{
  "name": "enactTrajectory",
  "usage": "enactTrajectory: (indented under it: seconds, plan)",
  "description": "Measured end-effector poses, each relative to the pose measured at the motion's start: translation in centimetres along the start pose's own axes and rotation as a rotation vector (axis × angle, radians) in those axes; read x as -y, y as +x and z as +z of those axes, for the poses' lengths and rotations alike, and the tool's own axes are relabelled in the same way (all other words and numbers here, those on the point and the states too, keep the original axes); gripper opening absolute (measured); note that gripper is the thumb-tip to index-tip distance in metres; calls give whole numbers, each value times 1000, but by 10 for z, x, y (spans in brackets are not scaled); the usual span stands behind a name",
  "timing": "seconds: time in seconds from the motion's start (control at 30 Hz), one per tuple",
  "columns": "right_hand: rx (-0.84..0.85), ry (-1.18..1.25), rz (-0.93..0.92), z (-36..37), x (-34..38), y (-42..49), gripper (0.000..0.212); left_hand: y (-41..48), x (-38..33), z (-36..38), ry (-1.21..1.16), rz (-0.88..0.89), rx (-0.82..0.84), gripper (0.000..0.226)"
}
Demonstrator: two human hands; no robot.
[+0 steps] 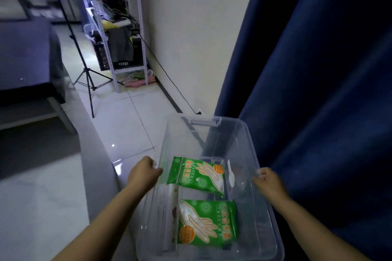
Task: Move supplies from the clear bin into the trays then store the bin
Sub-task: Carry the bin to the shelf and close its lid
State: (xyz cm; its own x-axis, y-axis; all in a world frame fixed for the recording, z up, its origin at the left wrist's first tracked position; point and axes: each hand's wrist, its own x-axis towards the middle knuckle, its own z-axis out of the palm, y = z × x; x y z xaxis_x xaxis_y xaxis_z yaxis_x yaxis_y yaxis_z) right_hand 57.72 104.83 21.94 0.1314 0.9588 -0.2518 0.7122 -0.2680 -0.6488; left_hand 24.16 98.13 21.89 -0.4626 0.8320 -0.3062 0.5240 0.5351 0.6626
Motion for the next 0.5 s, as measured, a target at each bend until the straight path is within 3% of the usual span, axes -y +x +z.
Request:
enactTrajectory:
  seconds: [0.27, 0.5]
  plan:
    - [211, -13, -132, 30, 85, 150, 26, 87, -25, -3, -170, -188, -151, 18]
    - [335, -25, -270, 83, 176, 239, 6, 168, -18, -29, -198, -316, -287, 15]
